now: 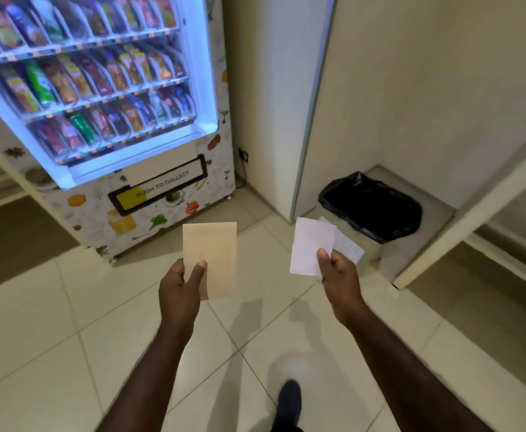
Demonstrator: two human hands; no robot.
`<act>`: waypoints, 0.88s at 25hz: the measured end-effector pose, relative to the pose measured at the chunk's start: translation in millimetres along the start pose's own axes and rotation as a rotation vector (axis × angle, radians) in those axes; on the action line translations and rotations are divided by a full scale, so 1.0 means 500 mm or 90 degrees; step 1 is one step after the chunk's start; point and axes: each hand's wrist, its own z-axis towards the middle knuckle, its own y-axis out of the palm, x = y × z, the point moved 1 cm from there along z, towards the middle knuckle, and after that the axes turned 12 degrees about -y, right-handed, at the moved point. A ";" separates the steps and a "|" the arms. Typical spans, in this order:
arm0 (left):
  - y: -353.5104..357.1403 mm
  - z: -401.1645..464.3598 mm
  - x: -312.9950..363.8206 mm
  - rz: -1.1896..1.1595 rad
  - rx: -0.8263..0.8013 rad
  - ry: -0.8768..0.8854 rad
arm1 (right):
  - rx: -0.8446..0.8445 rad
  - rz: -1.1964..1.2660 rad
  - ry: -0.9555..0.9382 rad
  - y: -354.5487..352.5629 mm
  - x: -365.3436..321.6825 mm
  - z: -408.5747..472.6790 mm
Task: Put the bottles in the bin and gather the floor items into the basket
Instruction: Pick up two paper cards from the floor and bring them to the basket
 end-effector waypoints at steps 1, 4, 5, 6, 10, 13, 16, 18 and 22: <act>0.008 -0.023 0.001 0.006 -0.024 0.008 | 0.022 -0.012 0.000 -0.020 -0.006 -0.034; 0.041 -0.093 0.007 0.013 -0.103 0.026 | 0.088 -0.044 0.009 -0.082 -0.018 -0.128; 0.053 -0.114 0.008 0.009 -0.126 0.028 | 0.103 -0.047 0.011 -0.103 -0.024 -0.156; 0.067 -0.135 0.011 0.009 -0.150 0.028 | 0.120 -0.051 0.013 -0.127 -0.030 -0.184; 0.141 -0.220 0.025 0.028 -0.252 0.039 | 0.225 -0.062 0.018 -0.237 -0.052 -0.281; 0.209 -0.304 0.033 0.047 -0.330 0.057 | 0.309 -0.086 0.027 -0.337 -0.057 -0.353; 0.282 -0.399 0.028 0.066 -0.400 0.075 | 0.386 -0.079 0.030 -0.440 -0.058 -0.438; 0.340 -0.478 0.018 0.085 -0.457 0.075 | 0.448 -0.060 0.039 -0.522 -0.051 -0.507; 0.449 -0.658 -0.010 0.118 -0.537 0.093 | 0.540 -0.079 0.050 -0.686 -0.035 -0.649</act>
